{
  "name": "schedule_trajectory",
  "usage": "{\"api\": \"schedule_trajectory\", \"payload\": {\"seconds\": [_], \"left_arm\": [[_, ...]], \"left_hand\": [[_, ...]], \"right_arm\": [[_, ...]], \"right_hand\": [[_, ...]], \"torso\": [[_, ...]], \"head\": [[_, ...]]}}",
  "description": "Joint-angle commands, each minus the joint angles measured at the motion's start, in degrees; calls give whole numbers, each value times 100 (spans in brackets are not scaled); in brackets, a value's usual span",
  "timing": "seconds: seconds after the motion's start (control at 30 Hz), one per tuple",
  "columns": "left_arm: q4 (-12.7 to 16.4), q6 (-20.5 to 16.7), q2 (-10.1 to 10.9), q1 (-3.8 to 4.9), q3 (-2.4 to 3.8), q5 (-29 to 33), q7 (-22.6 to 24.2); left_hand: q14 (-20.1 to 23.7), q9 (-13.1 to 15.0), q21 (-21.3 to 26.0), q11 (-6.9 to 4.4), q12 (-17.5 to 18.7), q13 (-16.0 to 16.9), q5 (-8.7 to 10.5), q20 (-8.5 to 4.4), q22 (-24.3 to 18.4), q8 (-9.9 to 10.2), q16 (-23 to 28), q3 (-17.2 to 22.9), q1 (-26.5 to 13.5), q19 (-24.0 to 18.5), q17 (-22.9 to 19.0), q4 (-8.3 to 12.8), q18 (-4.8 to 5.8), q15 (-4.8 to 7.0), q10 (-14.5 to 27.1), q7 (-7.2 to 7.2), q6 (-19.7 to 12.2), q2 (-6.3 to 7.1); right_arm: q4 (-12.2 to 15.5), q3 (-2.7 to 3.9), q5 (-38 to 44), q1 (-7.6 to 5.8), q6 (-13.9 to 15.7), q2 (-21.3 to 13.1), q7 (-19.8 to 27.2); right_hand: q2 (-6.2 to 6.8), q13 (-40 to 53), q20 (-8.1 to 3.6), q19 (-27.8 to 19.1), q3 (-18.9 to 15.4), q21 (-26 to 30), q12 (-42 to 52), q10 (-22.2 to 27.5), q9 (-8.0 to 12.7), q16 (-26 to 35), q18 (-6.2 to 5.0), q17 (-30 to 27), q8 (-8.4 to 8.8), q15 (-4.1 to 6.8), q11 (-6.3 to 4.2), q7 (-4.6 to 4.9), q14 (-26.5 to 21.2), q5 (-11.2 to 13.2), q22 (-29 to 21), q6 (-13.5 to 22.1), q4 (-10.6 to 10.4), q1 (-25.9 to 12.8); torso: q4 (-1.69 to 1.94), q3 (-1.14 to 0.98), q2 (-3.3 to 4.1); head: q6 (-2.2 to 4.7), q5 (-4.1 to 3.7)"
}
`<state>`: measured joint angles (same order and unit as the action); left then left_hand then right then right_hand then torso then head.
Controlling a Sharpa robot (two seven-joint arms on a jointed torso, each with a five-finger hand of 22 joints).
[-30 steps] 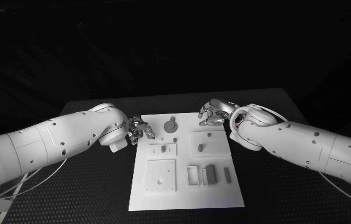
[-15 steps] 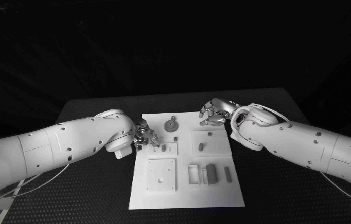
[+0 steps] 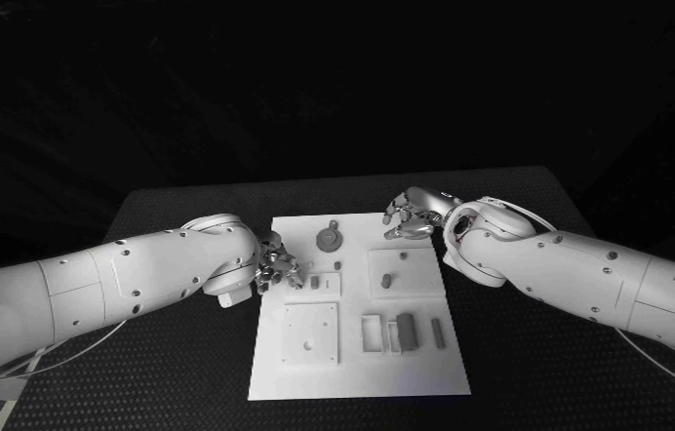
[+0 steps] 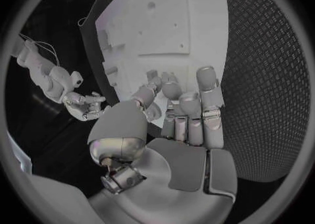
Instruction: Assemble the parts on the task board
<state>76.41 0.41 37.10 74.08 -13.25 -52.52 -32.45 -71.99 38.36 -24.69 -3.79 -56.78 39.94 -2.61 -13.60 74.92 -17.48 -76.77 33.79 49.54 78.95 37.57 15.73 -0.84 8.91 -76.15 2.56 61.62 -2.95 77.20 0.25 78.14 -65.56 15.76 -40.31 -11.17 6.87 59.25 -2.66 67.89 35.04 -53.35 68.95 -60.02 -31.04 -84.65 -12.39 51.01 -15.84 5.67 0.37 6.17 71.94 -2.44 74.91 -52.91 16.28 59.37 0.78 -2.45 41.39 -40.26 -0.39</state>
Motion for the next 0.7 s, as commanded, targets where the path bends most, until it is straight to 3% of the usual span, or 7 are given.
{"api": "schedule_trajectory", "payload": {"seconds": [0.03, 0.7], "left_arm": [[9, 64, -16, 4, 0, -161, -47], [-92, 87, -50, -2, -4, -237, -60]], "left_hand": [[-102, 11, -35, -3, -24, -10, -16, 2, 127, -49, -36, 41, 142, 49, -8, -9, 42, 75, -27, 9, 53, -167], [-108, 7, -43, -7, -20, -17, -16, 4, 127, -52, -42, 45, 125, 53, -9, -17, 44, 77, -39, 5, 63, -174]], "right_arm": [[8, 2, 33, 2, -63, 4, 15], [-9, 2, 33, 2, -66, 15, 15]], "right_hand": [[-9, -9, -27, -4, 43, 40, 27, 43, -6, 32, -261, -8, 19, 4, 14, 80, -40, -35, 71, -78, 2, -25], [-10, -16, -27, -3, 42, 41, 32, 45, -7, 33, -261, -9, 19, 5, 13, 80, -40, -35, 72, -80, 2, -27]], "torso": [[0, 0, -2], [-4, -3, 0]], "head": [[-13, -4], [-36, -4]]}}
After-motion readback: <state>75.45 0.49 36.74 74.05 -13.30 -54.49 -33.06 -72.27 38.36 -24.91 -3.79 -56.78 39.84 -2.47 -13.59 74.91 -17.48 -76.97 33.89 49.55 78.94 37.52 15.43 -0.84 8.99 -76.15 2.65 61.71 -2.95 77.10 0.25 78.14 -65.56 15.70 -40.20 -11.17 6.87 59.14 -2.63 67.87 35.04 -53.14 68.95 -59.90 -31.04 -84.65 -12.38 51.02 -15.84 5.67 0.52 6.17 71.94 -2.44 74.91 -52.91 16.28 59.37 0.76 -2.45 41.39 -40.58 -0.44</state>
